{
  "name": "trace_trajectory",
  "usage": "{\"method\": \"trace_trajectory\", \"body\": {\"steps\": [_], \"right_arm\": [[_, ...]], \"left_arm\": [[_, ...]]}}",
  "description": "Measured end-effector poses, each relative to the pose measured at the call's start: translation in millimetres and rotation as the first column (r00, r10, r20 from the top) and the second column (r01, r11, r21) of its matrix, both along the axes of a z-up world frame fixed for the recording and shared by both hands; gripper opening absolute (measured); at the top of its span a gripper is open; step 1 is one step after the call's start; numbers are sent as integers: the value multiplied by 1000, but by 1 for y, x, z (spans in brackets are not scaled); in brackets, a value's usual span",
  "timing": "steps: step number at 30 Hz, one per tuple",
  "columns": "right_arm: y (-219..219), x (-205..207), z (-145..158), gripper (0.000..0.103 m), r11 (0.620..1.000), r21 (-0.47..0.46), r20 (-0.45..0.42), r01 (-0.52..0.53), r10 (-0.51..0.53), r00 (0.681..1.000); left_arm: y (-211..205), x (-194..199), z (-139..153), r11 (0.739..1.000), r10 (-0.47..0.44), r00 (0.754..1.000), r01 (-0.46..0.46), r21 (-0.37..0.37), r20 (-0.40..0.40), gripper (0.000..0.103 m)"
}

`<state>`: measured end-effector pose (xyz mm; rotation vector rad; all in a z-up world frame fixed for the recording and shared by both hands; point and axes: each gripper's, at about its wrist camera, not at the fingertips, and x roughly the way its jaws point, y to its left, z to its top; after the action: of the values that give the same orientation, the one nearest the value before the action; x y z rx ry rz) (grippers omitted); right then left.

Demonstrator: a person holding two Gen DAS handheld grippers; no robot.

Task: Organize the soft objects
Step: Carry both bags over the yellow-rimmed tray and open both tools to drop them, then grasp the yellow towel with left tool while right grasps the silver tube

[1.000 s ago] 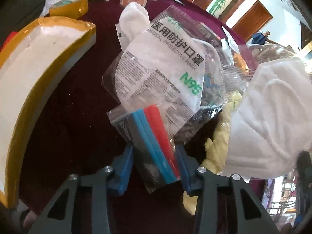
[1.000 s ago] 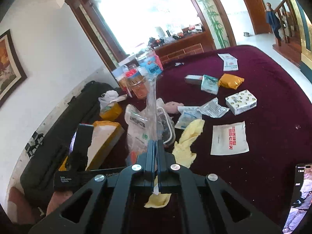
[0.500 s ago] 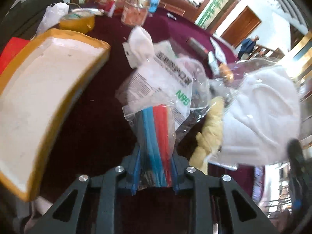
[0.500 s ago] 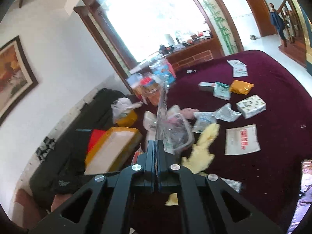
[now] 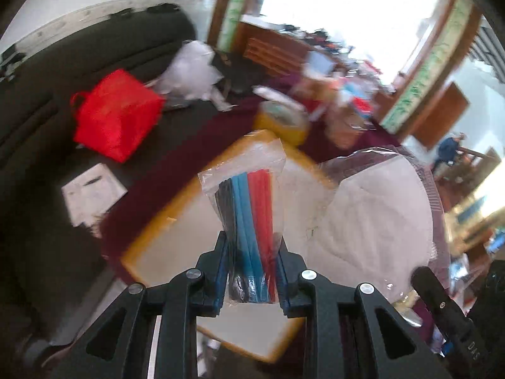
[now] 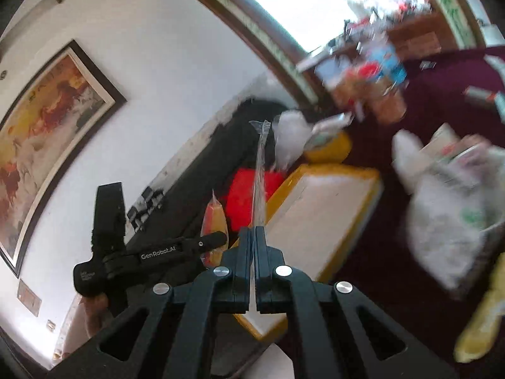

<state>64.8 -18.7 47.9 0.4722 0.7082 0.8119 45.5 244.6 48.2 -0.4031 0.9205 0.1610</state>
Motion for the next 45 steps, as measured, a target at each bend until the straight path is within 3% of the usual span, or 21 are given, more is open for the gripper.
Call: {"method": "trace_trajectory", "body": {"steps": [5, 10, 14, 18, 20, 23, 25, 27, 28, 29, 30, 33, 35, 39, 45], "right_arm": [[80, 32, -51, 2, 995, -86, -160, -54, 40, 986], [118, 33, -92, 2, 972, -199, -288, -127, 66, 955], [125, 30, -99, 2, 897, -426, -266, -122, 5, 964], [107, 26, -100, 2, 845, -524, -239, -107, -26, 971], [98, 25, -101, 2, 842, -528, -253, -109, -34, 967], [96, 21, -100, 2, 809, -575, -231, -119, -22, 973], [94, 20, -99, 2, 811, -571, -224, -124, -8, 975], [95, 17, -98, 7, 808, -577, -206, -121, 0, 979], [96, 15, -95, 11, 807, -579, -196, -121, 6, 981], [97, 12, -91, 22, 805, -583, -178, -111, 6, 984], [97, 11, -87, 40, 809, -578, -160, -104, 12, 987], [92, 6, -72, 65, 827, -559, -86, -66, 21, 996], [80, -2, -63, 67, 836, -549, -28, -9, -7, 1000], [51, -9, -58, 67, 898, -440, -53, -18, -6, 999], [-5, -43, -53, 68, 881, -449, 56, 148, -137, 989]], "left_arm": [[19, 11, -39, 1000, -7, 997, 7, -1, -83, 27], [16, 22, -58, 999, -44, 992, 43, -15, -119, 27], [6, 28, -67, 997, -75, 986, 79, 21, -151, 27], [-9, 28, -74, 991, -122, 975, 131, 34, -187, 27], [-19, 28, -78, 985, -137, 967, 155, 69, -216, 27], [-29, 30, -83, 976, -152, 956, 185, 113, -250, 29], [-33, 31, -84, 970, -153, 953, 195, 144, -263, 33], [-37, 33, -84, 961, -155, 948, 210, 181, -278, 38], [-38, 32, -83, 959, -158, 948, 214, 188, -275, 42], [-39, 31, -81, 958, -164, 950, 218, 188, -264, 54], [-38, 30, -79, 959, -165, 953, 215, 184, -255, 66], [-36, 22, -66, 968, -155, 968, 188, 164, -195, 76], [-35, 16, -56, 974, -139, 978, 163, 157, -153, 77], [-51, 2, -36, 975, -151, 987, 158, 159, -53, 78], [-112, -14, -22, 950, -259, 965, 247, 192, 39, 78]]}}
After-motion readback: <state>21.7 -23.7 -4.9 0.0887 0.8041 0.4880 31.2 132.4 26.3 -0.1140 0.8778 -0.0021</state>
